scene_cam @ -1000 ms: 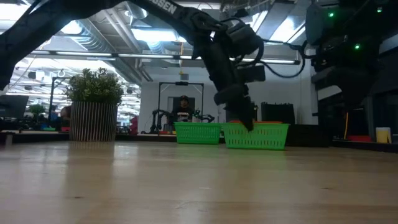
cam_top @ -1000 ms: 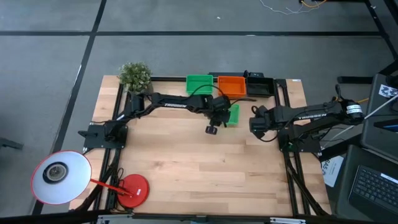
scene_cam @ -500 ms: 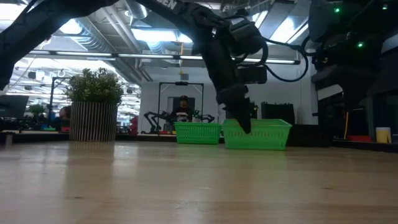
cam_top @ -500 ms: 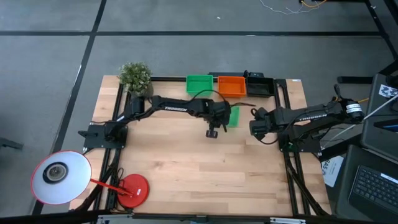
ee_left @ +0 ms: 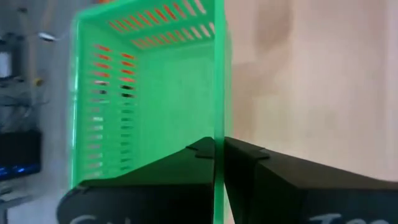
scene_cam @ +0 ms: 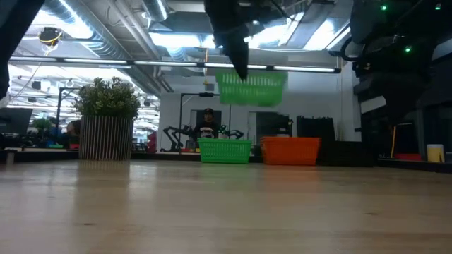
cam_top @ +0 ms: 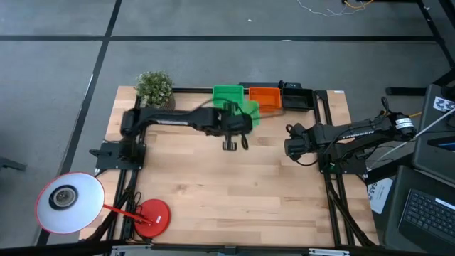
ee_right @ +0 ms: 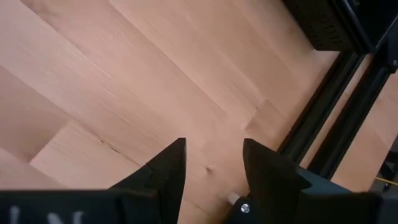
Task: Stack baskets by color
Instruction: Stack the bottom green bin on top of the top green bins
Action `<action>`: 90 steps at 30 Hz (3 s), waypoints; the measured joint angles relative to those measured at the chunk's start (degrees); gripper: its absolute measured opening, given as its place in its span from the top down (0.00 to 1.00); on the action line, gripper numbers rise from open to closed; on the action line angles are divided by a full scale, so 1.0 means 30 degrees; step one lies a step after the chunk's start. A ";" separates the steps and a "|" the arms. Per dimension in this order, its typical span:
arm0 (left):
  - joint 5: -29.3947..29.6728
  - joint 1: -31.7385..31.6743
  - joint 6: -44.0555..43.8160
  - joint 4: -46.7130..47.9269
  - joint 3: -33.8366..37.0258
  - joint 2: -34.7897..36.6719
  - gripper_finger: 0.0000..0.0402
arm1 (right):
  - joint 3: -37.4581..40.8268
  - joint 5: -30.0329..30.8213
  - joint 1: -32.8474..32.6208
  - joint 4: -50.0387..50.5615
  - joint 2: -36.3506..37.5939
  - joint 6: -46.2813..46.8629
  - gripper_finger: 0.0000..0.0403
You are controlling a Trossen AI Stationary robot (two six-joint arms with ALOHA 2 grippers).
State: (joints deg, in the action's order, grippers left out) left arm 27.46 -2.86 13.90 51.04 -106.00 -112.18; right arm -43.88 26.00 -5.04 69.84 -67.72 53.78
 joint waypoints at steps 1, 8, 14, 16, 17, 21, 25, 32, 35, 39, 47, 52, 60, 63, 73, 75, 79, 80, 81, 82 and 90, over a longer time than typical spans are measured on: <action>0.0197 -0.0257 0.0092 -0.0054 0.0000 0.0338 1.00 | 0.0000 0.0015 0.0000 -0.0044 0.0000 0.0000 0.60; -0.0121 -0.3977 0.1311 0.0264 -0.0015 0.1428 1.00 | 0.0000 0.0022 0.0000 -0.0370 0.0000 -0.0015 0.60; -0.3122 -0.8125 0.3122 0.0522 0.0356 0.1298 1.00 | 0.0000 0.0007 0.0000 -0.0408 0.0000 -0.0036 0.60; -0.5386 -0.9292 0.3607 0.0389 0.0595 0.1261 1.00 | 0.0000 0.0000 0.0000 -0.0422 0.0000 -0.0040 0.60; -0.6597 -0.9740 0.3654 0.0016 0.0767 0.1265 1.00 | 0.0000 -0.0003 0.0000 -0.0429 0.0000 -0.0044 0.60; -0.8753 -1.0856 0.4498 -0.2225 0.1953 0.1261 1.00 | 0.0000 -0.0036 0.0000 -0.0481 0.0000 -0.0051 0.60; -1.0029 -1.1112 0.6330 -0.3574 0.3034 0.1213 1.00 | 0.0000 -0.0051 0.0007 -0.0507 0.0000 -0.0009 0.60; -1.0734 -1.1115 0.6928 -0.6384 0.5534 0.1217 1.00 | 0.0000 -0.0051 0.0015 -0.0739 0.0000 -0.0007 0.60; -1.0750 -1.1089 0.6547 -0.7468 0.6489 0.1217 1.00 | 0.0000 -0.0051 0.0008 -0.0794 0.0000 -0.0007 0.60; -1.0761 -1.0911 0.6111 -0.8599 0.7183 0.1210 0.98 | 0.0000 -0.0051 0.0015 -0.0794 0.0000 -0.0007 0.60; -0.9945 -1.0598 0.6074 -0.8674 0.7220 0.1217 0.86 | 0.0000 -0.0051 0.0007 -0.0792 0.0000 -0.0007 0.60; -0.9909 -1.0605 0.6058 -0.8731 0.7220 0.1217 0.80 | 0.0000 -0.0049 0.0007 -0.0792 0.0000 -0.0007 0.60; -0.7998 -1.0368 0.6052 -0.8834 0.7220 0.1217 0.78 | 0.0000 -0.0044 0.0007 -0.0786 0.0000 -0.0007 0.60; -0.7947 -1.0014 0.6052 -0.9353 0.7224 0.1298 0.78 | 0.0000 -0.0044 0.0007 -0.0786 0.0000 -0.0016 0.60; -0.7114 -0.8777 0.5810 -1.0053 0.6892 0.1560 0.78 | 0.0000 -0.0036 0.0007 -0.0772 0.0000 -0.0073 0.60; -0.6058 -0.8361 0.5720 -1.0102 0.6892 0.1560 0.79 | 0.0000 -0.0036 0.0007 -0.0772 0.0000 -0.0080 0.60; -0.2979 -0.7015 0.6121 -1.0528 0.6892 0.1560 0.81 | 0.0000 -0.0036 0.0007 -0.0772 0.0000 -0.0081 0.60; -0.1608 -0.6619 0.6534 -1.0813 0.6892 0.1560 0.82 | 0.0000 -0.0023 0.0007 -0.0772 0.0000 -0.0080 0.60; -0.0180 -0.6255 0.6918 -1.1146 0.6892 0.1553 0.84 | 0.0000 -0.0019 0.0007 -0.0772 0.0000 -0.0085 0.60; 0.0812 -0.5967 0.7209 -1.1460 0.6865 0.1462 0.85 | 0.0000 -0.0017 0.0007 -0.0772 0.0000 -0.0086 0.60; 0.5130 -0.6184 0.7182 -1.2605 0.6863 -0.0937 0.94 | 0.0000 0.0182 0.0007 -0.0874 0.0000 -0.0095 0.60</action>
State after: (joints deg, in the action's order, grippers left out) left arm 42.85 -21.41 35.44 13.22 -85.41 -114.99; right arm -43.88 26.55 -5.02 67.22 -67.72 53.49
